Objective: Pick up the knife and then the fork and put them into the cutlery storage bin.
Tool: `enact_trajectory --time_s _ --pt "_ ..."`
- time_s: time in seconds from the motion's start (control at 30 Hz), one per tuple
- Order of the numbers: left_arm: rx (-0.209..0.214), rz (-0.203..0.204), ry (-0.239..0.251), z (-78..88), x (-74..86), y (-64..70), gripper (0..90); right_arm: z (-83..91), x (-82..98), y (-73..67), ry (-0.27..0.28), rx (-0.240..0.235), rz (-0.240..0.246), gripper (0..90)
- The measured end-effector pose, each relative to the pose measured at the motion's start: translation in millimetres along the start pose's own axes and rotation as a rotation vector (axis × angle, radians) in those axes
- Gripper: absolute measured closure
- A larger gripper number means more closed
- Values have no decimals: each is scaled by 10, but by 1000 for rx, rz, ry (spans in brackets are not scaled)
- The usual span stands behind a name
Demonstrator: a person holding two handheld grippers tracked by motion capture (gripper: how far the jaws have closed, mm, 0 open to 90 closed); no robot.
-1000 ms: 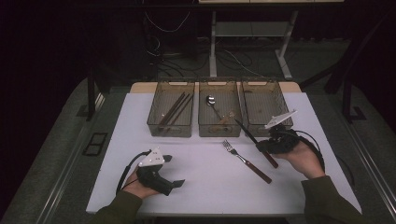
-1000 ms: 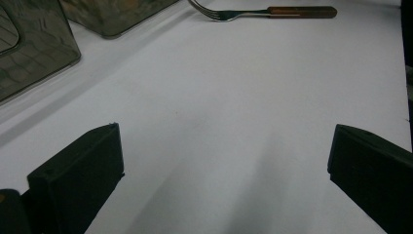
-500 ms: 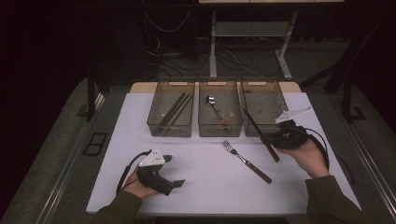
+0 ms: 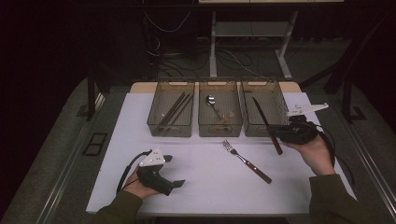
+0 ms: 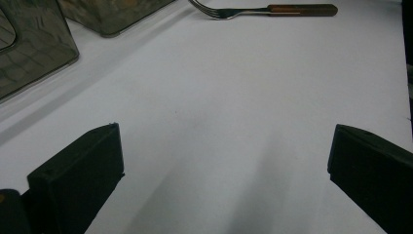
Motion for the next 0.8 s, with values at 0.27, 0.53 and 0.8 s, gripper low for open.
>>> enact_trajectory --time_s 0.27,0.53,0.8 --pt "1 1 0 -4 0 1 0 97 -74 100 37 22 -21 780" --pt "1 -2 1 -2 -2 0 0 170 -226 273 63 58 -50 779" --pt "5 6 6 -9 -4 10 0 168 -389 485 98 100 -84 779"
Point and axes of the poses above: each handheld gripper's, and its own axes: z roughly backward along the jaws, x roughly out of its underside, y roughly to its right, the point moved 5 cm from there along -z, roughly forward along the jaws, and after that the axes turned 5 degrees about x, right-handed, at the moved point
